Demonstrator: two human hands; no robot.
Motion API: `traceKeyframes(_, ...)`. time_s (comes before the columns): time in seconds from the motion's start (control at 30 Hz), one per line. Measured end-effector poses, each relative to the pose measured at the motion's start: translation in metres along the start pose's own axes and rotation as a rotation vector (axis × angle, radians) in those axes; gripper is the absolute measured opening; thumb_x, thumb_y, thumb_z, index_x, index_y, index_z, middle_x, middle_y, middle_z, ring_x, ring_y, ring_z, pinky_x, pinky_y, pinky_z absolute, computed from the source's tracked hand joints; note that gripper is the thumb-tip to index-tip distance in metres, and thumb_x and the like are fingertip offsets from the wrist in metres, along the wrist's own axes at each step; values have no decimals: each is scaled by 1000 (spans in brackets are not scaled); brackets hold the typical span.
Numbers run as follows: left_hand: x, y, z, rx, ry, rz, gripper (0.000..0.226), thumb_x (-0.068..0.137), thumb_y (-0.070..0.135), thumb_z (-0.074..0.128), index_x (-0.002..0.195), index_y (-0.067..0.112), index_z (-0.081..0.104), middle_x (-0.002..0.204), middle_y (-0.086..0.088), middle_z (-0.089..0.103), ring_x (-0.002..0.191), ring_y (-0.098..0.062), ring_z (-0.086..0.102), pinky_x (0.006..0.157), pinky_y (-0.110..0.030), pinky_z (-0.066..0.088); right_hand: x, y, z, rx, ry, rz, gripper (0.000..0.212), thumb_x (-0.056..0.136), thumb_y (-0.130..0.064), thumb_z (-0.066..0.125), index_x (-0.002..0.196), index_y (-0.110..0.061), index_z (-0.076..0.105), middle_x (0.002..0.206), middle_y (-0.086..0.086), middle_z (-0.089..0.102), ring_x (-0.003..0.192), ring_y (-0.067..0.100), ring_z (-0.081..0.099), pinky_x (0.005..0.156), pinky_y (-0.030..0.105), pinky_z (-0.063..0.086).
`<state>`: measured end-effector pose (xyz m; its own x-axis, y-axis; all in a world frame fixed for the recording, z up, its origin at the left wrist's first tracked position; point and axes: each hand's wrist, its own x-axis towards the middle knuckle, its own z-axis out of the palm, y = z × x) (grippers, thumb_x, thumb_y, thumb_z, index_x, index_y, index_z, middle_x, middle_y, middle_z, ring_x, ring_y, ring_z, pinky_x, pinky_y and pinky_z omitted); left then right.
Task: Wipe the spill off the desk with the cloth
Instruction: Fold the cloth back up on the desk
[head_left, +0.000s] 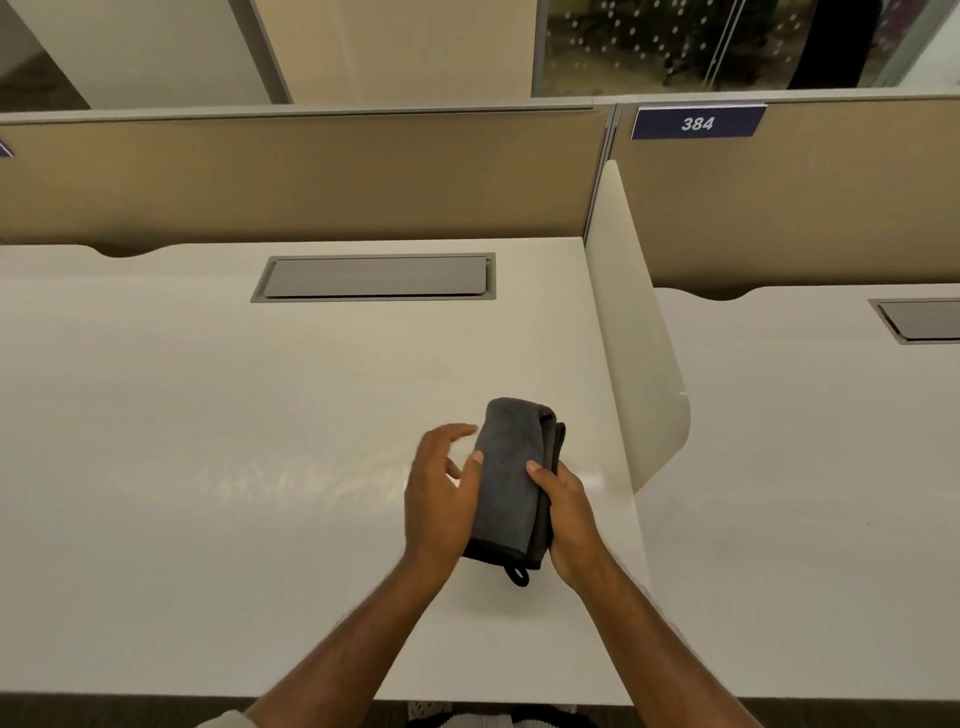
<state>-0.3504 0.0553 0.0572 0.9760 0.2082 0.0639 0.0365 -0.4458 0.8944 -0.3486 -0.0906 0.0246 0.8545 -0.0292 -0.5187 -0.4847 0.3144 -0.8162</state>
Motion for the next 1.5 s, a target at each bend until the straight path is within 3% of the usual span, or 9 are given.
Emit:
traceKeyframes(0.1,19,2,-8,-141,-126,-352,49,91,51,65,134,28,54,130,12,59,94,-5,62,84,-30,55,-1,-2,-1,27,-101,-10,45,86,-34,69,126,-15,63,117,11,75,104,29,74,77,37,62)
traceKeyframes(0.23,35,3,-14,-436,-309,-608,78,66,77,59,116,19,70,115,-4,74,105,-21,71,90,-39,59,-3,-2,1,-36,-251,-7,47,85,-34,68,125,-10,64,117,11,75,107,31,73,84,38,61)
traceKeyframes(0.43,41,1,-11,-573,-159,-595,49,74,58,75,103,19,77,99,-2,80,96,-22,75,84,-37,60,-5,-3,4,-104,-289,-25,66,76,-47,72,132,-15,60,123,10,73,112,29,71,94,45,59)
traceKeyframes(0.57,41,-1,-7,-590,-53,-586,18,87,38,76,94,22,78,86,3,80,79,-15,77,60,-25,59,-8,-1,3,-246,-336,-66,68,79,-50,80,139,-32,53,129,-4,70,118,21,68,97,43,59)
traceKeyframes(0.73,42,-1,-7,-545,-45,-585,17,85,41,77,91,25,77,80,6,79,69,-7,75,54,-20,56,-9,10,-3,-380,-387,-84,79,75,-40,88,139,-49,42,134,-15,63,123,11,64,99,38,59)
traceKeyframes(1.0,27,-15,-16,-365,-311,-542,49,74,78,55,99,38,68,93,14,77,88,-12,74,62,-26,58,2,4,-9,-301,-314,-133,80,75,-34,87,142,-39,43,134,-7,65,122,17,65,97,44,59)
traceKeyframes(1.17,-2,-28,-10,-332,-285,-431,46,77,70,66,103,32,67,93,13,77,85,-5,74,64,-21,59,10,-3,-7,-299,-295,-152,76,76,-32,86,140,-41,46,129,-12,67,120,15,66,92,38,61)
traceKeyframes(1.33,-5,-28,-3,-304,-199,-316,15,90,42,68,103,43,59,100,17,70,86,5,70,63,-17,57,12,-3,1,-321,-286,-167,77,73,-38,85,138,-44,45,131,-11,65,118,11,67,91,34,61)
traceKeyframes(1.5,0,-30,-10,-308,-189,-255,16,93,36,67,106,42,60,96,23,73,91,2,70,65,-17,57,14,-18,5,-296,-264,-151,72,79,-50,79,142,-40,45,138,-2,63,119,18,67,94,45,61)
